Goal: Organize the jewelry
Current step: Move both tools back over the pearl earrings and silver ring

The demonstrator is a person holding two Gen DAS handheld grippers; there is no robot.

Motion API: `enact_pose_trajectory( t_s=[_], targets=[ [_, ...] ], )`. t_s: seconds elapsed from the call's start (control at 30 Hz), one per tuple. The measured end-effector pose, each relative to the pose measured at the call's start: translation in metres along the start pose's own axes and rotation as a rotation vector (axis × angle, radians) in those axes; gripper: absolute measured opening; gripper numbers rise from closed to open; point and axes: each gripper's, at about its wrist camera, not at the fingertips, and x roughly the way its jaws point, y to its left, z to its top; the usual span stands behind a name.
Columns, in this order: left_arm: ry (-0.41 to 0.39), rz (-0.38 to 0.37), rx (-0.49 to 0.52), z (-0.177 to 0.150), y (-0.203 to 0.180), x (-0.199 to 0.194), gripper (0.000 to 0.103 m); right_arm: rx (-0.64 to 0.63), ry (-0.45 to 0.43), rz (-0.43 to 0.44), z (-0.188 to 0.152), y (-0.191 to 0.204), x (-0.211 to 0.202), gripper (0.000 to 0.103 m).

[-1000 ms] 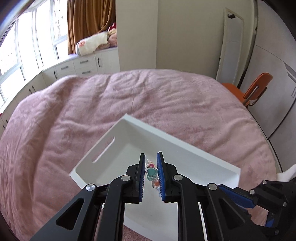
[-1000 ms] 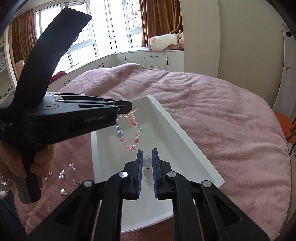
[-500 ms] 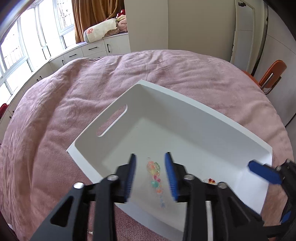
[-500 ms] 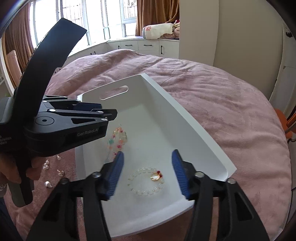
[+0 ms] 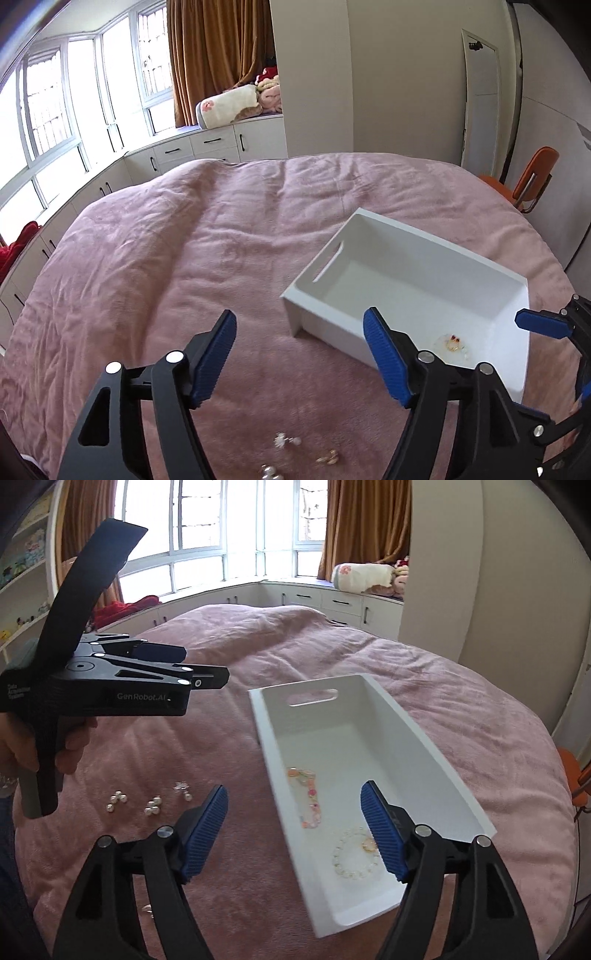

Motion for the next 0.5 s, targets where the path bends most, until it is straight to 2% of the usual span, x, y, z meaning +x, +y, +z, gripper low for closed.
enact_pose_trajectory(
  t_s=[0.17,0.3,0.4,0.5],
  targets=[
    [-0.035,0.088,0.013,-0.051,0.053,-0.037,0.091,-0.050,-0.046,0.048,-0.010,0.049,-0.006,0.073],
    [0.008,0.101,-0.065,-0.107,0.089,-0.046,0.092,-0.048,-0.040,0.095,-0.023,0.079,0.007,0.072],
    [0.035,0.071,-0.123,-0.145,0.105,-0.045,0.092,-0.051,-0.001,0.133,-0.034,0.101,0.028,0.059],
    [0.053,0.042,-0.151,-0.171,0.110,-0.038,0.092,-0.060,0.048,0.132,-0.044,0.120,0.051,0.046]
  ],
)
